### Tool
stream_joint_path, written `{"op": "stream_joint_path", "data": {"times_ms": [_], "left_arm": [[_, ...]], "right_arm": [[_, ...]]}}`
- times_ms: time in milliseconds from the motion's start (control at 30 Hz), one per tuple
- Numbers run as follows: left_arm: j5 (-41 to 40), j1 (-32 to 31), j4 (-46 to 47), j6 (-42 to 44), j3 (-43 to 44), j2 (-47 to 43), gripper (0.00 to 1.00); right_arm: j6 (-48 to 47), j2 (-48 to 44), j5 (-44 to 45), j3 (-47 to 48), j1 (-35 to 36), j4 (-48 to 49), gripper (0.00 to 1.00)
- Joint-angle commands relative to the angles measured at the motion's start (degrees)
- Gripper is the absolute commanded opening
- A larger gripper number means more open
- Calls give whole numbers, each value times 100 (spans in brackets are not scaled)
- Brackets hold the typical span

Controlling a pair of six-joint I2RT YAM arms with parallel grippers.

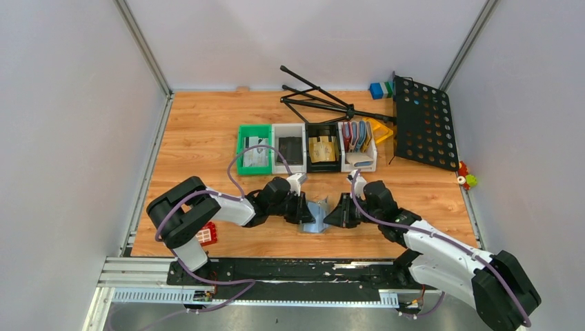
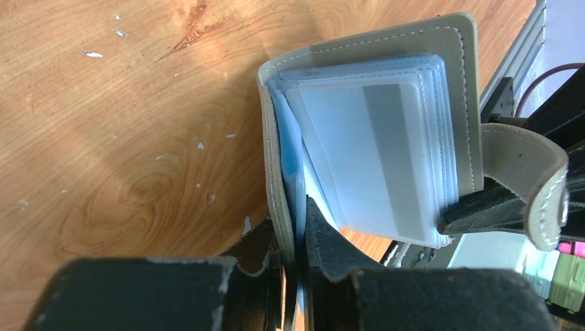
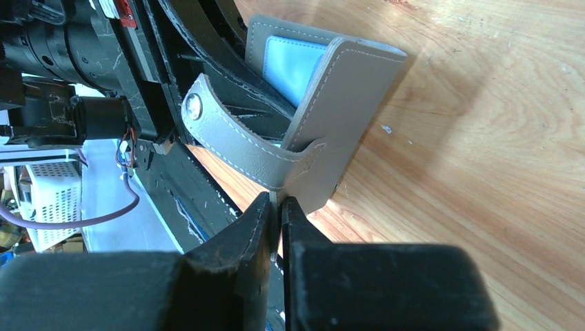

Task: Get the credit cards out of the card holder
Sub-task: Remove the credit card from the card holder.

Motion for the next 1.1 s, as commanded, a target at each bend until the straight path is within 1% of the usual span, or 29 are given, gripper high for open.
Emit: {"op": "stream_joint_path", "data": {"times_ms": [0, 133, 333, 500, 633, 767, 800, 867, 933, 1067], "left_arm": [[-148, -89, -316, 226, 103, 130, 13], [-149, -98, -325, 230, 106, 109, 13], [-125, -105, -312, 221, 111, 101, 13], [-114, -114, -332, 212, 129, 89, 13], [-136, -125, -387, 226, 128, 34, 13], [-140, -125, -442, 239, 136, -10, 13], [-140, -124, -461, 239, 136, -35, 13], [-170, -125, -502, 239, 140, -88, 13], [-194, -128, -574, 260, 142, -144, 13], [-246, -134, -731, 308, 185, -229, 13]], "right_arm": [[6, 132, -202, 90, 42, 492, 5], [-27, 239, -138, 214, 38, 286, 4], [130, 233, -255, 133, 36, 510, 5], [362, 353, -275, 95, 42, 639, 0], [340, 499, -57, 259, 36, 267, 0], [354, 489, -35, 281, 48, 186, 0], [353, 485, 45, 325, 40, -94, 0], [317, 467, 342, 493, 44, -585, 1], [269, 444, 559, 600, 37, -946, 5], [210, 462, 648, 684, 42, -1178, 14]]}}
